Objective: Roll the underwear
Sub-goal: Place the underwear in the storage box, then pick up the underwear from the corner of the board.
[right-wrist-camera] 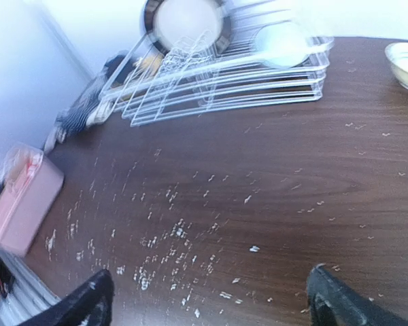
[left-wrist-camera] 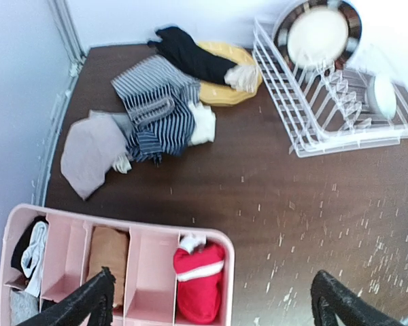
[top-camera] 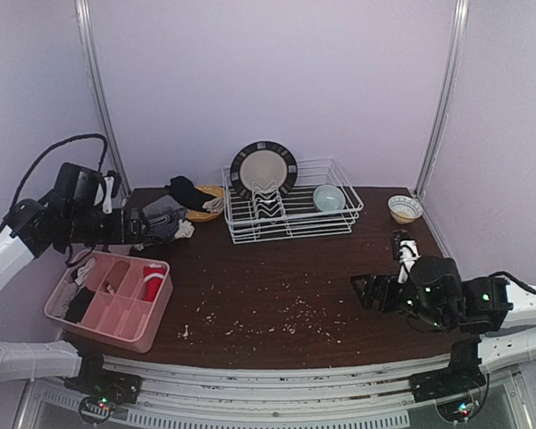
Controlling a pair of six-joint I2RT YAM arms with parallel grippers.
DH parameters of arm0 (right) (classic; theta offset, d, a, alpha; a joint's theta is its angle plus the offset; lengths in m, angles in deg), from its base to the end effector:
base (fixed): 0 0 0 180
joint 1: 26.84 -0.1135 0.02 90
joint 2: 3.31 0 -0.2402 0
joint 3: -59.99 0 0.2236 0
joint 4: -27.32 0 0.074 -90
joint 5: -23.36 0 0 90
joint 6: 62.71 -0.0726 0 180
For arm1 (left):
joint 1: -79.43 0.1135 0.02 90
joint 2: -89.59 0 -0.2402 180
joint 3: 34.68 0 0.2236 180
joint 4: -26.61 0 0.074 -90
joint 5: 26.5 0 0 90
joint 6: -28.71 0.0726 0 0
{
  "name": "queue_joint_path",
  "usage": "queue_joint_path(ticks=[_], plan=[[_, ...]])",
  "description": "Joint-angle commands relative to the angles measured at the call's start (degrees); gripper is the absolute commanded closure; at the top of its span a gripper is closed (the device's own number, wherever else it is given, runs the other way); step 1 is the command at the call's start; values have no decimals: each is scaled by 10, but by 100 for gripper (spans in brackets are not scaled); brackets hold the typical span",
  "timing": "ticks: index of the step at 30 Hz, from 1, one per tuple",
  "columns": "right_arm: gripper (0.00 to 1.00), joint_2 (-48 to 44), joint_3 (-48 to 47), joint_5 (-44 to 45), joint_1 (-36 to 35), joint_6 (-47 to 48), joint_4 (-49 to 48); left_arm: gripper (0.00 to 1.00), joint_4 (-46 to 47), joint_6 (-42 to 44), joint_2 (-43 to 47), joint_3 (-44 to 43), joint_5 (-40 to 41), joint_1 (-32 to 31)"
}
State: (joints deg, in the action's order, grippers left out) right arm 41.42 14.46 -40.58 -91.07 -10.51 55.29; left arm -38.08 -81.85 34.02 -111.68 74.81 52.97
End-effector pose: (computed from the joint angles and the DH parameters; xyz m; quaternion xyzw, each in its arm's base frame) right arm 0.1143 0.1634 0.2221 -0.0757 0.8363 0.2737 0.4690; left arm 0.1837 -0.0755 0.2938 0.0080 0.9143 -0.0745 0.3981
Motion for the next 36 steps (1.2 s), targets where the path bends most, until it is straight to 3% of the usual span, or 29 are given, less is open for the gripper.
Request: queue_joint_path(ticks=[1,6,10,18,21,24,29,31,34,36], plan=[[0,-53,-23,154,13,14,65,2,130,-44,-76,-6,54,19],[0,-46,-61,177,21,24,135,9,16,-95,-350,-215,29,92],[0,-58,-48,177,26,36,120,13,-14,-155,-468,-290,17,137],[0,-62,-42,153,33,36,96,23,7,-219,-562,-312,-4,164],[0,-63,-50,143,35,36,106,30,14,-223,-594,-322,-16,168],[0,-74,-65,134,34,39,126,43,36,-219,-612,-323,-27,170],[0,-96,-85,124,35,52,148,48,30,-208,-645,-353,-36,173],[0,-105,-90,128,35,59,153,59,33,-203,-643,-349,-44,174],[0,-118,-104,144,35,75,169,100,62,-183,-599,-319,-52,173],[0,-129,-113,155,34,87,178,100,79,-169,-542,-301,-38,165]])
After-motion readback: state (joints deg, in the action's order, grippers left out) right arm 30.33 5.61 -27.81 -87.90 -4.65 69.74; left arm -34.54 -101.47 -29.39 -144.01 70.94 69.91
